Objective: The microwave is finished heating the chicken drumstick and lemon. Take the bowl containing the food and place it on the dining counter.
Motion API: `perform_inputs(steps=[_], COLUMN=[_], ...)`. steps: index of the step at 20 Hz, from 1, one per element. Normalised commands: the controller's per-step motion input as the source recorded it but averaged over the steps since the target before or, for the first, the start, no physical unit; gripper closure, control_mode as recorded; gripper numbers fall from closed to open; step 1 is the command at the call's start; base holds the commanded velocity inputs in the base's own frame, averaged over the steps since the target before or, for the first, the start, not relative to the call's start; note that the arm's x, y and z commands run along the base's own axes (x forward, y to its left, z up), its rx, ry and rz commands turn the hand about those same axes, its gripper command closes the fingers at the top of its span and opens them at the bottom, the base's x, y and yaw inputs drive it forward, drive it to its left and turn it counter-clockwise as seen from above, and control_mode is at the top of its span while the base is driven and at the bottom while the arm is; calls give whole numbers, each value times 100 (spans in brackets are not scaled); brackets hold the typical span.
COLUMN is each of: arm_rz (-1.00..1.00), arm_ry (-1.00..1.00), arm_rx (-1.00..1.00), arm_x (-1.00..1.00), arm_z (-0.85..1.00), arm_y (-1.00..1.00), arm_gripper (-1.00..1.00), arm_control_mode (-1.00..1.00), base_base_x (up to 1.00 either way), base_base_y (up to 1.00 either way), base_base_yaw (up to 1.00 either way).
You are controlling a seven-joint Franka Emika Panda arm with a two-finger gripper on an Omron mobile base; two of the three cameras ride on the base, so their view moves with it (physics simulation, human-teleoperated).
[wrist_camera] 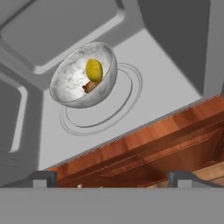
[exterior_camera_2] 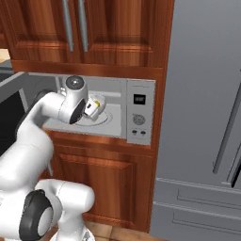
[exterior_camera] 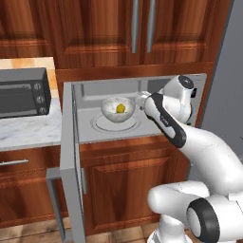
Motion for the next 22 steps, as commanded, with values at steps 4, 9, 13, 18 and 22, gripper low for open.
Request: perform_inputs(steps=[4,9,13,18,22], arm_rz=[0,0,0,0,-2], arm_ry=[0,0,2,1,0], arm_rx=[0,0,-2,-3,0], arm_x=[57,65,57,52,43], arm_z=[-27,-15,-44,-48,-16], arm_y=[1,7,16,20,9], arm_gripper=[-100,-100,-100,-100,-100], arm_control_mode=[-100,-100,-100,-100,-100], base_base_x=[0,0,0,0,0], base_base_y=[0,0,0,0,0], base_base_yaw=[0,0,0,0,0])
